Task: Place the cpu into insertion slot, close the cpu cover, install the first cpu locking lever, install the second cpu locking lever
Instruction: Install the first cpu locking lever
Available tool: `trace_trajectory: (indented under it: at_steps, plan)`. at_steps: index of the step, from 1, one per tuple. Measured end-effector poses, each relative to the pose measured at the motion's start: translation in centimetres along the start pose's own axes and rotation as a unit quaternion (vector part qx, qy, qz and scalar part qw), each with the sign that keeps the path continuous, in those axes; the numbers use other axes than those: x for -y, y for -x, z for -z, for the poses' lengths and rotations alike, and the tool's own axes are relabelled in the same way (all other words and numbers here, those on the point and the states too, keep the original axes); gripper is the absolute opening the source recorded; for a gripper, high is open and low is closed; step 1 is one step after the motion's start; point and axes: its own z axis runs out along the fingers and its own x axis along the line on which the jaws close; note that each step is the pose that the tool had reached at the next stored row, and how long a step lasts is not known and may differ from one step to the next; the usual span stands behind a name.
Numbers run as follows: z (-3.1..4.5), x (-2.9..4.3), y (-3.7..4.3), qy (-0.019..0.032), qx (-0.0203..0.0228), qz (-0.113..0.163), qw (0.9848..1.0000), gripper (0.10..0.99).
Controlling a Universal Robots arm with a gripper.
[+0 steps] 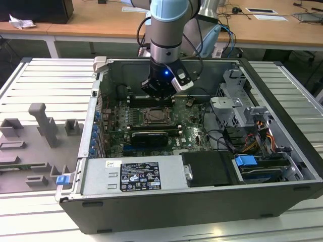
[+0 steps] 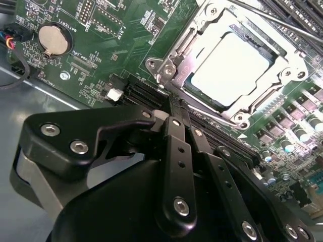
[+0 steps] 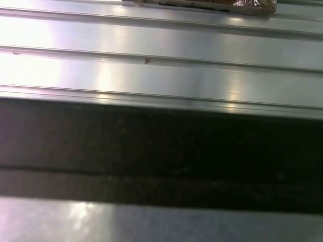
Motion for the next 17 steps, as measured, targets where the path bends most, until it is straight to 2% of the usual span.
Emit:
trace_trajectory:
  at_steps: [3, 10, 15, 17]
  plan:
    - [-0.17, 0.02, 0.00, -0.0004, -0.0002, 0.001, 1.0000, 0.106]
    - [-0.30, 0.03, 0.00, -0.0056, -0.0005, 0.001, 1.0000, 0.106]
    - [-0.50, 0.05, -0.01, -0.0058, -0.0006, 0.001, 1.0000, 0.106]
    - [-0.53, 0.05, 0.02, -0.0010, -0.0002, 0.002, 1.0000, 0.106]
